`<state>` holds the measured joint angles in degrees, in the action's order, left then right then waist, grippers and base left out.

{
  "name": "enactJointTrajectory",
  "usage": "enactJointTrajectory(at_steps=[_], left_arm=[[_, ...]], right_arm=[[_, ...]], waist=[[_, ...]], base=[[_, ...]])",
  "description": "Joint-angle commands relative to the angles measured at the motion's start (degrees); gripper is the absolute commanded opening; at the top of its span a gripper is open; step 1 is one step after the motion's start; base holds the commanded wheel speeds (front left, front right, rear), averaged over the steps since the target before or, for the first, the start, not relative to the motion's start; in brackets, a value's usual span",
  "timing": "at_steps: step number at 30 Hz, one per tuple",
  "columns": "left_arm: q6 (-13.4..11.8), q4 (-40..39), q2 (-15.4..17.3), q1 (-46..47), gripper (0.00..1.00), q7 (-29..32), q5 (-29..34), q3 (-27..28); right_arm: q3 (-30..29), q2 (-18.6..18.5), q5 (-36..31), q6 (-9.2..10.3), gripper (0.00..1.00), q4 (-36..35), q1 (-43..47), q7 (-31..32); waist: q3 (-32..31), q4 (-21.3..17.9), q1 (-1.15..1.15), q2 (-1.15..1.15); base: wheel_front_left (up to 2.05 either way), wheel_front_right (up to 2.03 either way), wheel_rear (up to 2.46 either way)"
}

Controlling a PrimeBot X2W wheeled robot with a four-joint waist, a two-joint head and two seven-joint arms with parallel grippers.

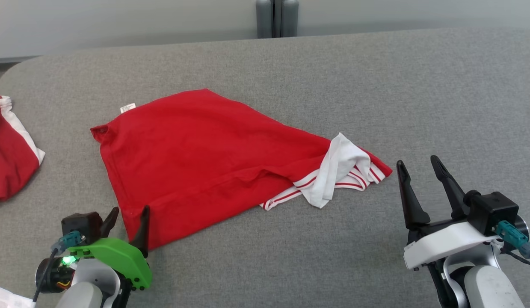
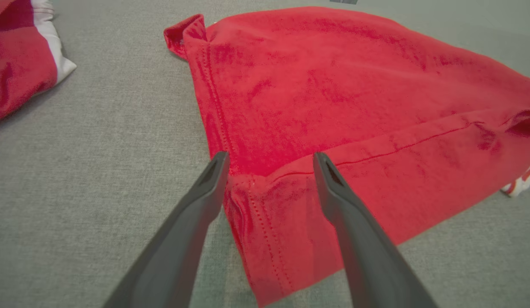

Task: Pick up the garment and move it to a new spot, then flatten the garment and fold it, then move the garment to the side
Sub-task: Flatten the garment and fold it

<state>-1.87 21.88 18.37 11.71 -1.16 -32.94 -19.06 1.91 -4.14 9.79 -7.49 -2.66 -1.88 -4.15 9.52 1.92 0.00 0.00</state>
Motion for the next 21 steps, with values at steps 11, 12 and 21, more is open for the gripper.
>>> enactJointTrajectory(at_steps=[11, 12, 21], left_arm=[[3.4, 5.0, -0.4, 2.8, 0.00, 0.1, -3.1, 0.2], [3.3, 5.0, -0.3, 3.1, 0.00, -0.3, -2.8, 0.2], [2.7, 3.1, -1.0, 5.2, 0.00, -2.1, -0.8, -1.2]], right_arm=[[1.0, -0.2, -0.3, -0.01, 1.00, 1.9, -2.5, -0.9], [1.2, -0.3, -0.3, -0.01, 1.00, 2.1, -2.6, -0.9], [5.4, -2.7, 1.4, -0.01, 1.00, 5.2, -7.2, 0.4]], waist=[[3.4, 1.1, 0.00, 0.00], [3.4, 1.2, 0.00, 0.00], [5.7, 4.3, 0.00, 0.00]], base=[[0.00, 0.00, 0.00], [0.00, 0.00, 0.00], [0.00, 0.00, 0.00]])
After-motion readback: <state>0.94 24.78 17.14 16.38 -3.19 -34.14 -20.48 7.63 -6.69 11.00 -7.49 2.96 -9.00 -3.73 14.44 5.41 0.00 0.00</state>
